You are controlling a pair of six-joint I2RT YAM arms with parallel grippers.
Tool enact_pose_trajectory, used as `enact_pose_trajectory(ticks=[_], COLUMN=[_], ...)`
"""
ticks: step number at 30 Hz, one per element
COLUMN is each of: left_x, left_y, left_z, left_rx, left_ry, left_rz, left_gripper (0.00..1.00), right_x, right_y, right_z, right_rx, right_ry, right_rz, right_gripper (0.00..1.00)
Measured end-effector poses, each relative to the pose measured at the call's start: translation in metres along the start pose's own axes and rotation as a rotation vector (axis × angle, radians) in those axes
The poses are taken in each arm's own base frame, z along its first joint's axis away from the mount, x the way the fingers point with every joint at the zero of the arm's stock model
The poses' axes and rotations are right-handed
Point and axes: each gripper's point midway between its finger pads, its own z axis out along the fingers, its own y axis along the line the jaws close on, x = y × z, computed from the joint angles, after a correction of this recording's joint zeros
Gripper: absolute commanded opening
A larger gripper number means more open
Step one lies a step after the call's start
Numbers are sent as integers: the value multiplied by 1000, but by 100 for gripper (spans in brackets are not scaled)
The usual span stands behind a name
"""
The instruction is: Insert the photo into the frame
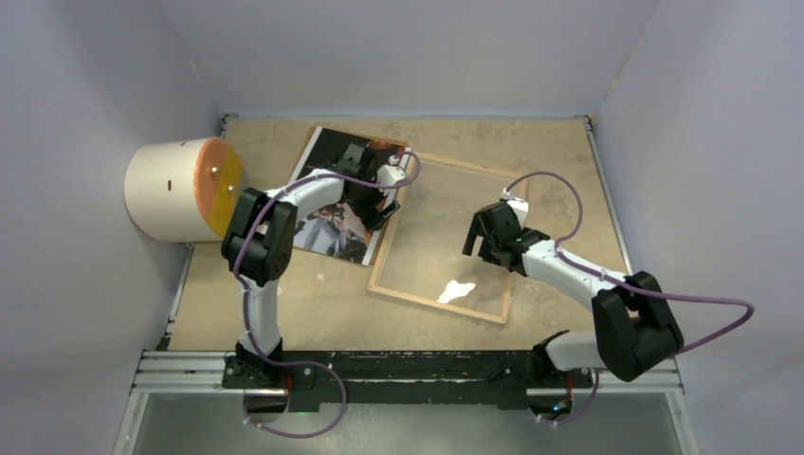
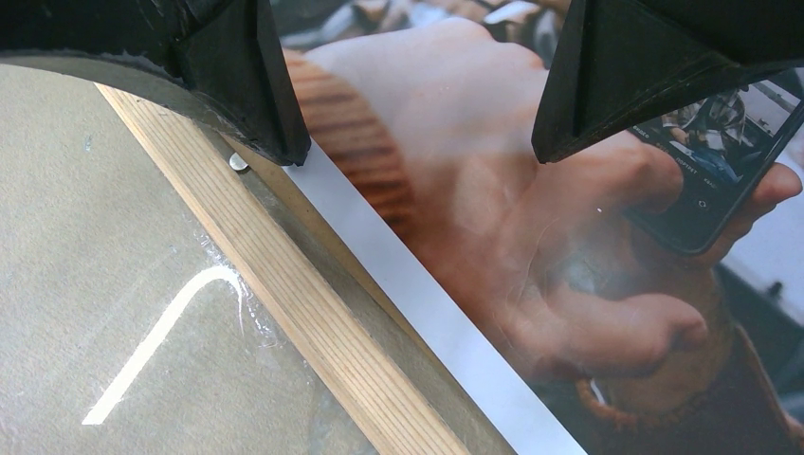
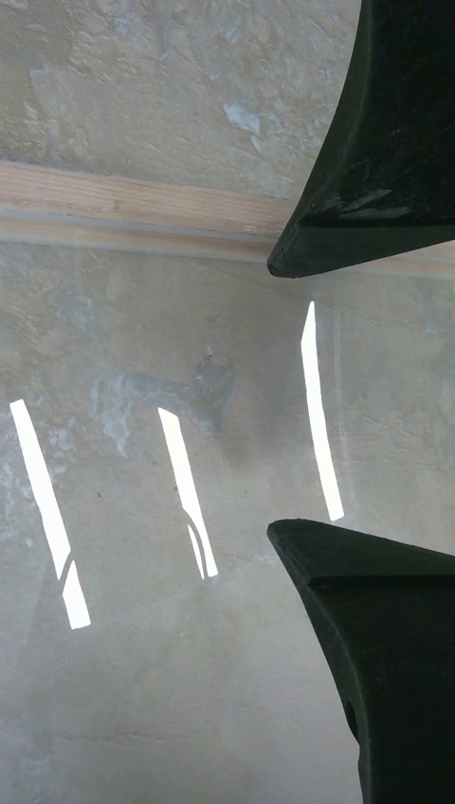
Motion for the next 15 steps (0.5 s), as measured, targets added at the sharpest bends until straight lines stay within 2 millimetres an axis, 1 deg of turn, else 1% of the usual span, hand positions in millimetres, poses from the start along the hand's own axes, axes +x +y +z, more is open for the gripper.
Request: enact_pose_trajectory(ticks=[6, 9, 12, 15], left_x=[0, 0, 0, 0], left_y=[0, 0, 0, 0], left_z=[0, 0, -1, -1], left_rx=[-3, -4, -5, -6], left_ry=[-2, -2, -2, -1], left_rz=[1, 1, 2, 2], left_gripper=[98, 98, 98, 98], right_x=[1, -2, -14, -31], right_y=[-2, -5, -10, -24], right_z=[0, -4, -9, -13], right_rx=[5, 3, -11, -14], right_ry=[2, -7, -32, -62], right_rz=[37, 60, 106, 185], right_gripper=[99, 99, 99, 99])
